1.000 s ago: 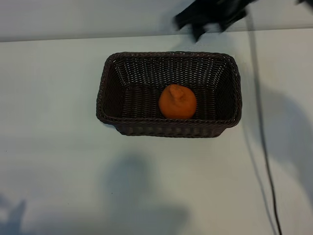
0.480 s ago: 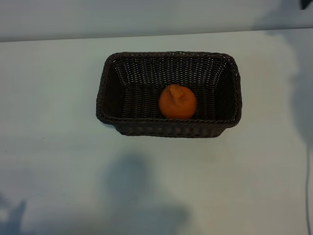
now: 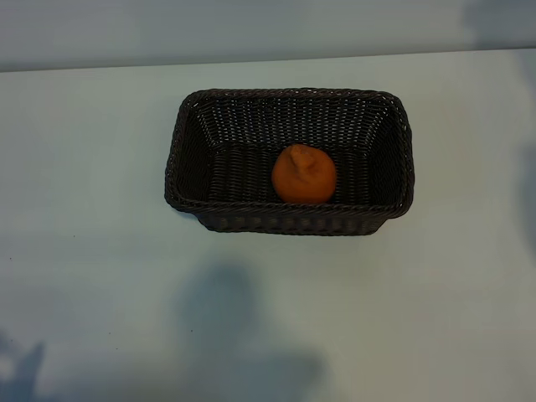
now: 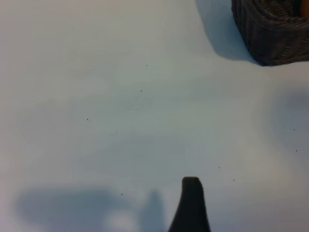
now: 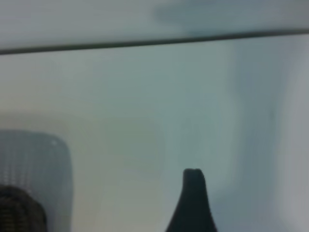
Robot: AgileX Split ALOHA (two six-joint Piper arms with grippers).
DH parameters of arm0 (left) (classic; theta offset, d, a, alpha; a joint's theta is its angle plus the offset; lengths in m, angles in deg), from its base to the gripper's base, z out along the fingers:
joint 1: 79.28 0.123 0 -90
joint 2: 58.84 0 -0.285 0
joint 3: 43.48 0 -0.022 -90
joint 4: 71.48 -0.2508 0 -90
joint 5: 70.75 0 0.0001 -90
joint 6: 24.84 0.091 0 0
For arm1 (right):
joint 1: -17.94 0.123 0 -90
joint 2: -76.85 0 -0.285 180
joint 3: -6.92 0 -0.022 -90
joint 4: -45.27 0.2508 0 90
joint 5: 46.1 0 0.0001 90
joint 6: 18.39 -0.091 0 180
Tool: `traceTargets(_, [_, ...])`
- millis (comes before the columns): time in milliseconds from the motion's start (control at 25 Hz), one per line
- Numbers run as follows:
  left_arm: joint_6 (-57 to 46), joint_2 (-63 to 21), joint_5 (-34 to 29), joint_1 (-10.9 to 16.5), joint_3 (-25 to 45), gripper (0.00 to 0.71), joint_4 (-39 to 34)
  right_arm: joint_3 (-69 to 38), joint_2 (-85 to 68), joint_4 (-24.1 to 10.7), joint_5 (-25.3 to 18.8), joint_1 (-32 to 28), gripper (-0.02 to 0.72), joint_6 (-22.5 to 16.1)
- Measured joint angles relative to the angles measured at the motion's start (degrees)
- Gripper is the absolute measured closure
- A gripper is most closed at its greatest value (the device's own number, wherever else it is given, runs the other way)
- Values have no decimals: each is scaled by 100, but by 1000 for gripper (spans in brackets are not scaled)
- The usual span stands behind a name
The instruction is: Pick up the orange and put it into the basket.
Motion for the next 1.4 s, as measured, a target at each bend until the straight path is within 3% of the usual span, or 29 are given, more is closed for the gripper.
traceTargets(360, [0,0,0,0,0,118,0,-1083,-1702,12,7,0,155,103])
traceTargets(680, [0,0,0,0,0,118,0,-1778,-3189,283,7,0,155,151])
traceTargets(1160, [0,0,0,0,0,118,0,-3312,-6367,422,3,0,156,196])
traceTargets(1400, [0,0,0,0,0,118,0,-3776,-7498,460,179,0,156,215])
